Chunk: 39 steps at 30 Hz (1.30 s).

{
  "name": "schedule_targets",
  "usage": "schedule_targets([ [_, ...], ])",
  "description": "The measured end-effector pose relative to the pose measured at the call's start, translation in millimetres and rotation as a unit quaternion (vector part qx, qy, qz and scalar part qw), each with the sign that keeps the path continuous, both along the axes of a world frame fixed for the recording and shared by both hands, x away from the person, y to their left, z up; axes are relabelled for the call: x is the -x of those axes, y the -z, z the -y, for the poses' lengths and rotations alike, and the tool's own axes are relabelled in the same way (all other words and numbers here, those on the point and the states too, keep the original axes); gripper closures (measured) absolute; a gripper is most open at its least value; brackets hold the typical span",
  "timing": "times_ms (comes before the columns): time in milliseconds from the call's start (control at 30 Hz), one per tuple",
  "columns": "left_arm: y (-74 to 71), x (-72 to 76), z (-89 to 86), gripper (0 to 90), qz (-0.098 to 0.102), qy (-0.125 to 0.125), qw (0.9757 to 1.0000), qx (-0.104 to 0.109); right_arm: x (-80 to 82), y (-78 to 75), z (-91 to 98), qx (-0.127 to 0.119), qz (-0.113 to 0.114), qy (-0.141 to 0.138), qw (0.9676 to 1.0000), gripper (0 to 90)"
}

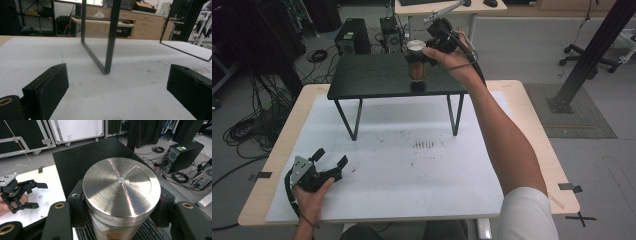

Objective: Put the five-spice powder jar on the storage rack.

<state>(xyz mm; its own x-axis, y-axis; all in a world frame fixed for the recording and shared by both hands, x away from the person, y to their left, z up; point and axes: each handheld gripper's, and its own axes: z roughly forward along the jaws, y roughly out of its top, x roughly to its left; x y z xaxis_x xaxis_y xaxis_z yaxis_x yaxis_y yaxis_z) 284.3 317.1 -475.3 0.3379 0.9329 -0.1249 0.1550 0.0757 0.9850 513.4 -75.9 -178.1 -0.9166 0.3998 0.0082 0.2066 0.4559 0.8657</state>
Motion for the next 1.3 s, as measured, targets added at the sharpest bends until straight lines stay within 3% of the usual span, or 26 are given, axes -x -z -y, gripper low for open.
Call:
schedule_targets([
  [533,0.0,0.1,0.0,4.3,0.001,-0.001,1.0000,-0.001,-7.3,8.9,-4.1,0.009,0.002,0.001,1.0000,42.9],
  [1300,0.0,0.2,0.1,4.3,0.000,-0.002,1.0000,-0.002,-7.5,17.6,-2.7,0.000,0.001,0.003,1.0000,42.9],
])
